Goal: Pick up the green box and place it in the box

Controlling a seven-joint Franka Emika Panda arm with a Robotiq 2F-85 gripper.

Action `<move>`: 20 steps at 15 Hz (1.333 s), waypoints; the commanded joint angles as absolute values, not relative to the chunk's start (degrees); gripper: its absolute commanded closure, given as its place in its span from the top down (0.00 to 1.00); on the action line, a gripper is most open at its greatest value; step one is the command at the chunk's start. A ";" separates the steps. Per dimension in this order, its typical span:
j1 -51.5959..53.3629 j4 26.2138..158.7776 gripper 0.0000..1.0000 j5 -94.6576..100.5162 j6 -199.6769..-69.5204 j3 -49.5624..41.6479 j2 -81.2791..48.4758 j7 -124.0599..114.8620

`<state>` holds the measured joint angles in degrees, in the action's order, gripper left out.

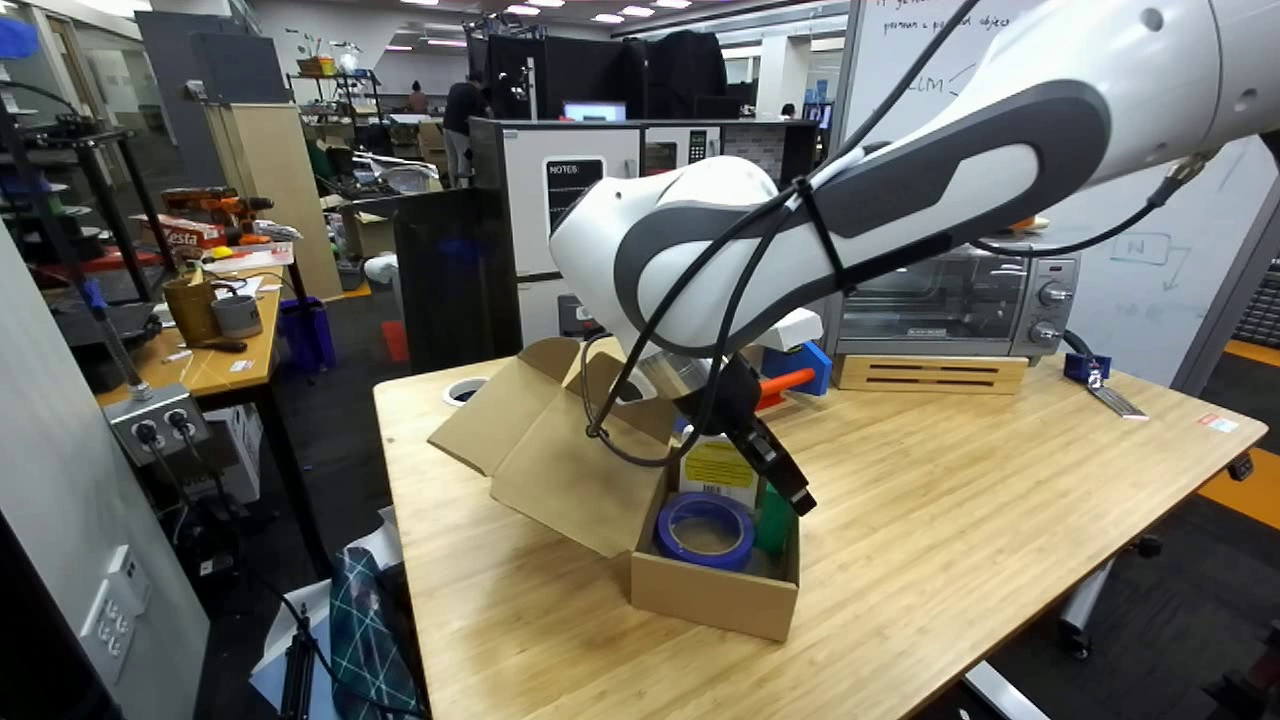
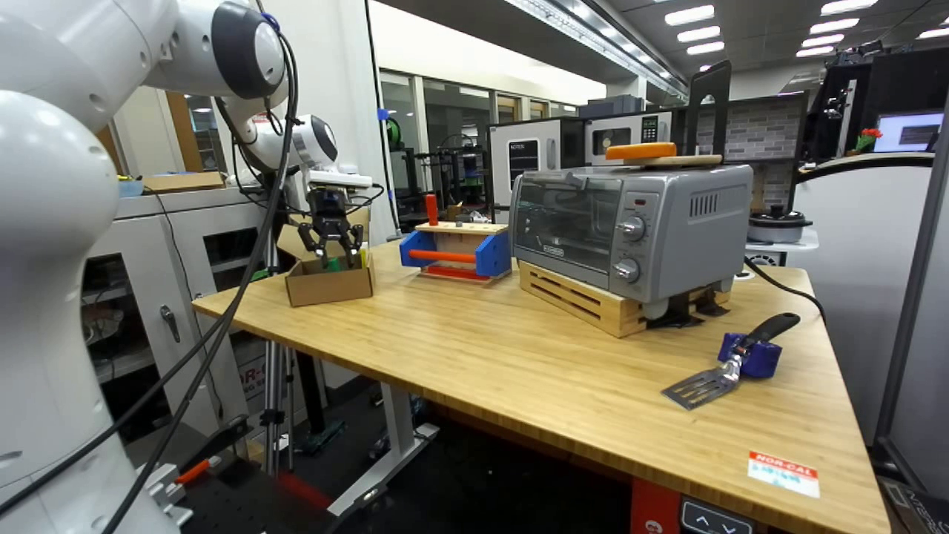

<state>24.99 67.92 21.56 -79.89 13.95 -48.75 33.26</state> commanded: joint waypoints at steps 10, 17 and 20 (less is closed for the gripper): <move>24.81 70.07 1.00 22.95 -82.05 13.91 -44.28 33.26; 22.08 72.63 1.00 21.38 -86.85 14.28 -39.83 32.33; 20.30 73.97 1.00 20.76 -88.87 13.10 -37.04 27.02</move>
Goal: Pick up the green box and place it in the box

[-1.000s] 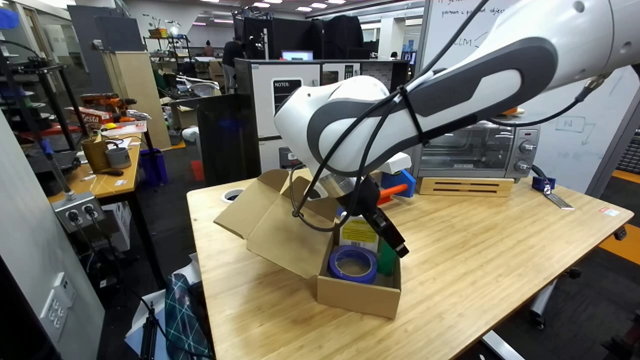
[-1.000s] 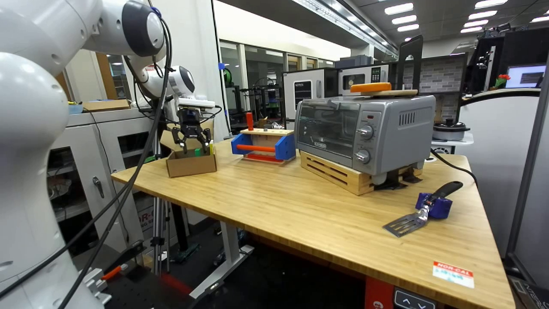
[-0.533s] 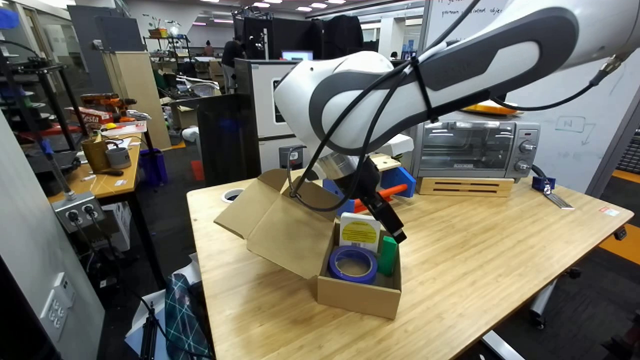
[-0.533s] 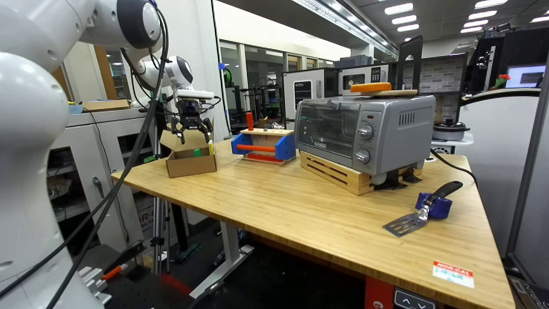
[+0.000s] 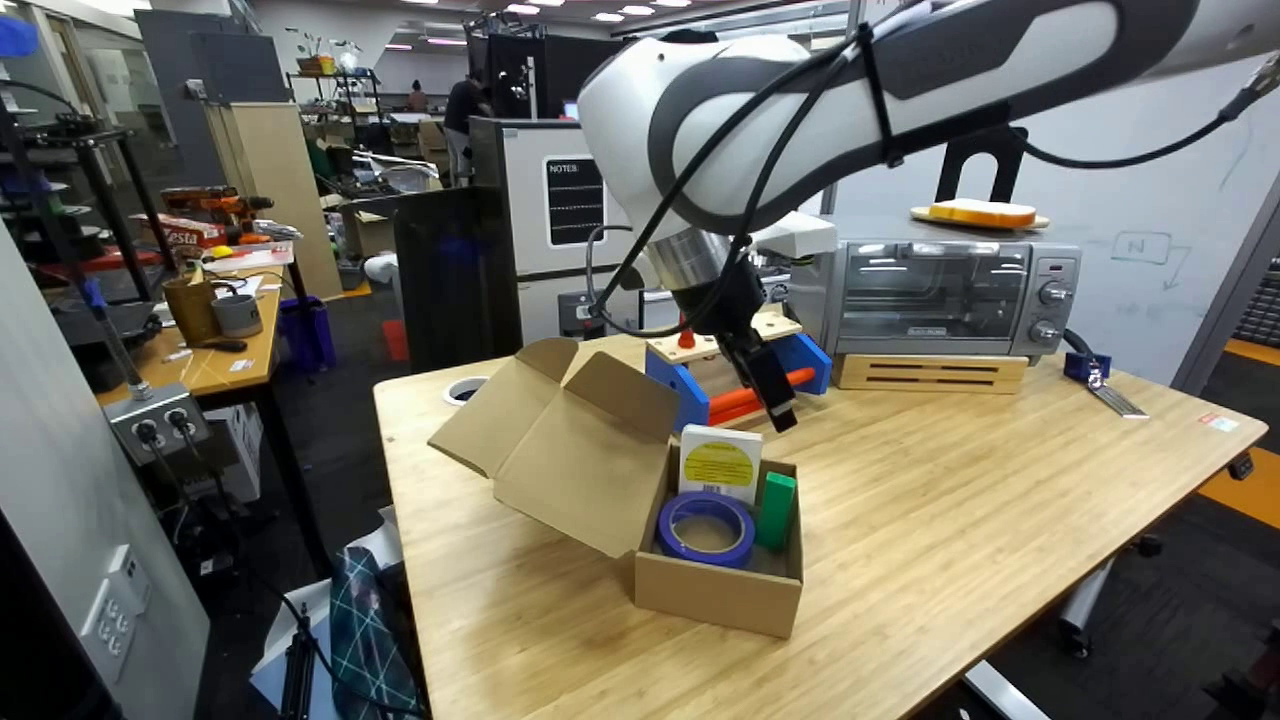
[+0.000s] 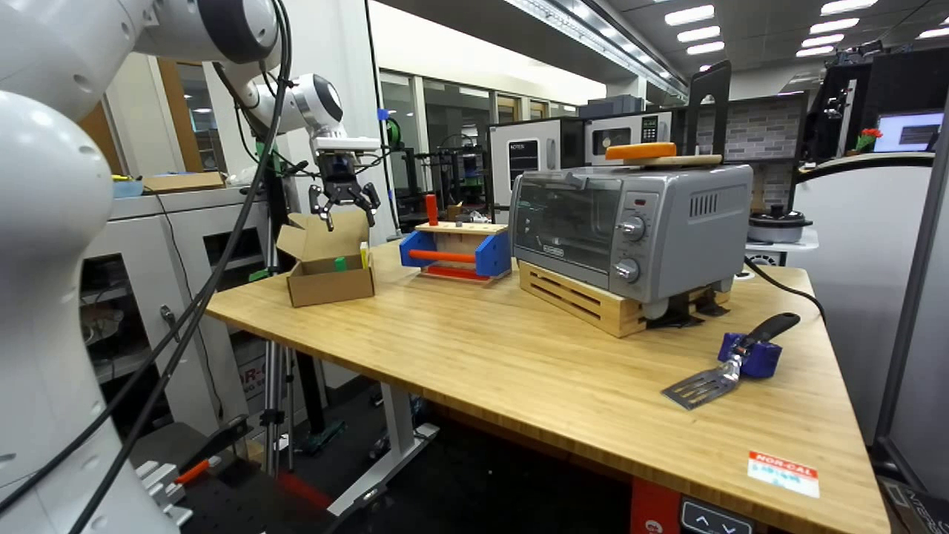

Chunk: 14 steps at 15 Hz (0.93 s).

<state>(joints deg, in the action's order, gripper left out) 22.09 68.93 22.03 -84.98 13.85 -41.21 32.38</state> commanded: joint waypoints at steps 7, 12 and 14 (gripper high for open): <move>11.78 80.13 1.00 12.97 -89.02 9.24 -32.94 14.04; 5.87 87.20 1.00 4.64 -90.68 6.56 -27.97 7.31; 4.24 90.44 1.00 0.80 -92.06 5.69 -25.31 4.57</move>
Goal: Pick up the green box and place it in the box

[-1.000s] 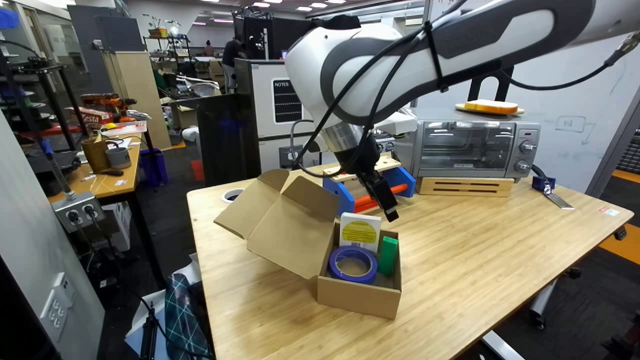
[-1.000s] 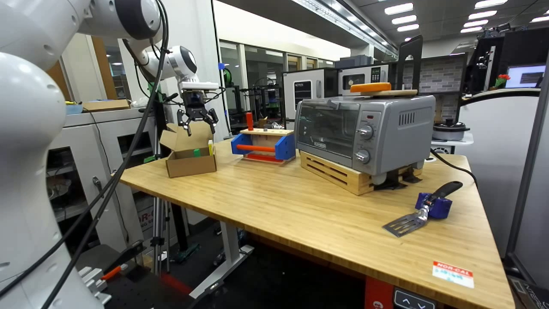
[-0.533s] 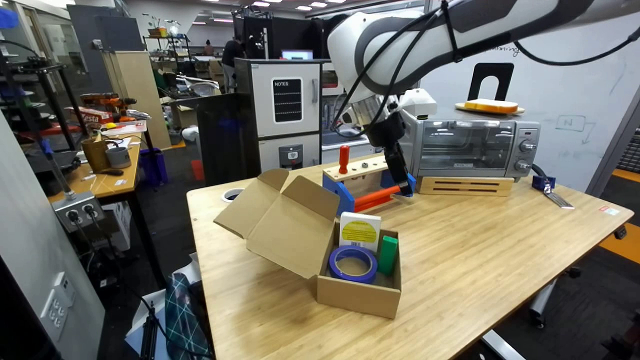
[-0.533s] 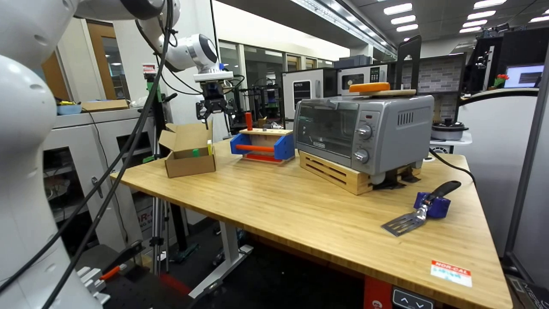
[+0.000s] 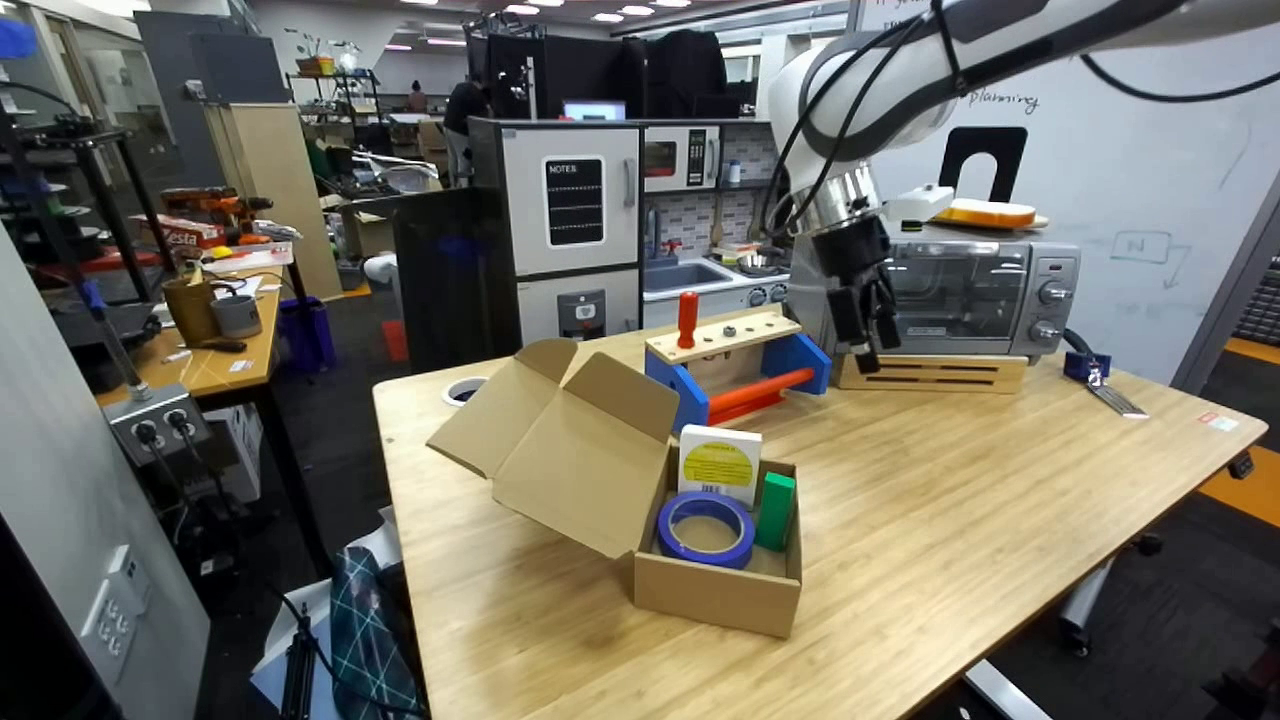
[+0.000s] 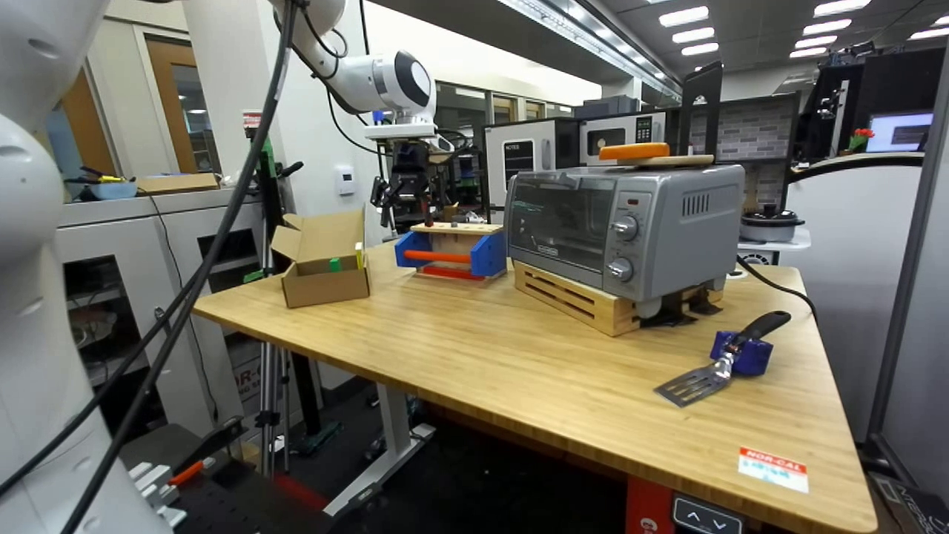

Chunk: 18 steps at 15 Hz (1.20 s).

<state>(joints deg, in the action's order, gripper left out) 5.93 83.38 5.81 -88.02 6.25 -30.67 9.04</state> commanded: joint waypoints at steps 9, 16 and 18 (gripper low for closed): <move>2.92 107.60 1.00 -6.86 -108.66 2.47 -16.52 -6.78; 4.31 116.27 1.00 -6.67 -109.02 4.18 -10.24 -4.22; 4.83 118.41 1.00 -7.02 -108.27 4.87 -7.83 -3.86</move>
